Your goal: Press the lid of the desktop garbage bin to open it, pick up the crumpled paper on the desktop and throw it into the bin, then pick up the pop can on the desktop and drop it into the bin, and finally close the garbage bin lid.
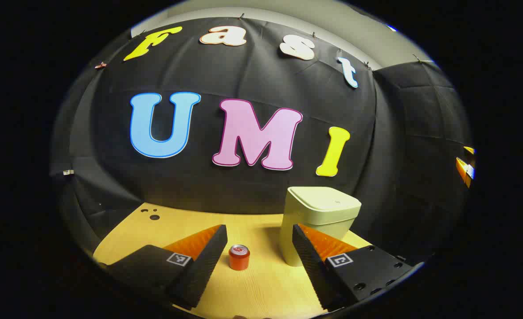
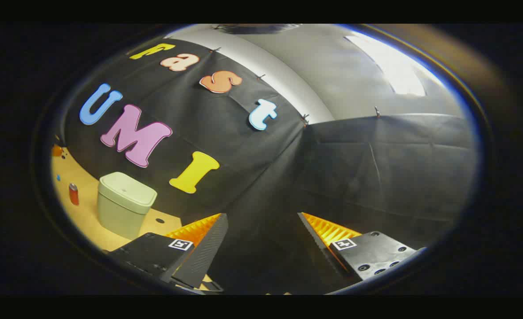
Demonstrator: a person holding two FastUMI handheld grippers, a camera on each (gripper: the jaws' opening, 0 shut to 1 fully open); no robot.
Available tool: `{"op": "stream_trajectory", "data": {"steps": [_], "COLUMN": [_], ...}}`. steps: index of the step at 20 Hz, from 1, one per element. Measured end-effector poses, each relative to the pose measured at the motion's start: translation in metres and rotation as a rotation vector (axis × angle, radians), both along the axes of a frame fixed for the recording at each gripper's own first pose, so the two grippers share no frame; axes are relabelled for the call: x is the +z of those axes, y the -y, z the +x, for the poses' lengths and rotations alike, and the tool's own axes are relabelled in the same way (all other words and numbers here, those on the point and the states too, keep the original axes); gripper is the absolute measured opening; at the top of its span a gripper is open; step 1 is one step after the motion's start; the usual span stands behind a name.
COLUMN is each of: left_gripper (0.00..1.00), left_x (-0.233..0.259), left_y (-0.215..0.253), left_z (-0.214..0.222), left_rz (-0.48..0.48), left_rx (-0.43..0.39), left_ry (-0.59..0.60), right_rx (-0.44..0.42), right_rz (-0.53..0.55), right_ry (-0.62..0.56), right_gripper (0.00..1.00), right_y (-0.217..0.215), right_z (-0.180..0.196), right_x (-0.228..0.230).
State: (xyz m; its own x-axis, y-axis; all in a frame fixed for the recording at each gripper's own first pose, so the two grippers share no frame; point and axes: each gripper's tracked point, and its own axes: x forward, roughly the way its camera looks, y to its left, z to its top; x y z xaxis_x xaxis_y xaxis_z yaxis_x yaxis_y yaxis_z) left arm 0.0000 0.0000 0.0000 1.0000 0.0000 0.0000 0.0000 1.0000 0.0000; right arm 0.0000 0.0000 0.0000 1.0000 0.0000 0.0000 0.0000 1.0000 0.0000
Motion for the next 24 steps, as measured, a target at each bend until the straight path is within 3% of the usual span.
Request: {"op": "stream_trajectory", "data": {"steps": [2,6,9,15,24], "left_gripper": [0.95,0.96,0.96,0.95,0.96], "left_x": [-0.005,-0.001,0.004,-0.004,-0.009], "left_y": [-0.005,-0.026,-0.045,-0.070,-0.091], "left_z": [-0.006,-0.020,-0.029,-0.043,-0.046], "left_rz": [-0.003,0.018,0.027,0.012,0.010], "left_rx": [0.001,0.050,0.101,0.185,0.238], "left_ry": [-0.008,0.011,0.028,0.015,-0.005], "right_rx": [0.057,0.266,0.413,0.547,0.588], "right_rz": [0.102,0.391,0.443,0.452,0.472], "right_ry": [-0.028,-0.065,-0.077,-0.092,-0.095], "right_gripper": [0.97,0.98,0.98,0.98,0.97], "right_y": [-0.047,-0.179,-0.252,-0.306,-0.336], "right_z": [-0.011,-0.021,-0.020,-0.023,-0.009], "right_x": [0.006,0.022,0.030,0.035,0.041]}}
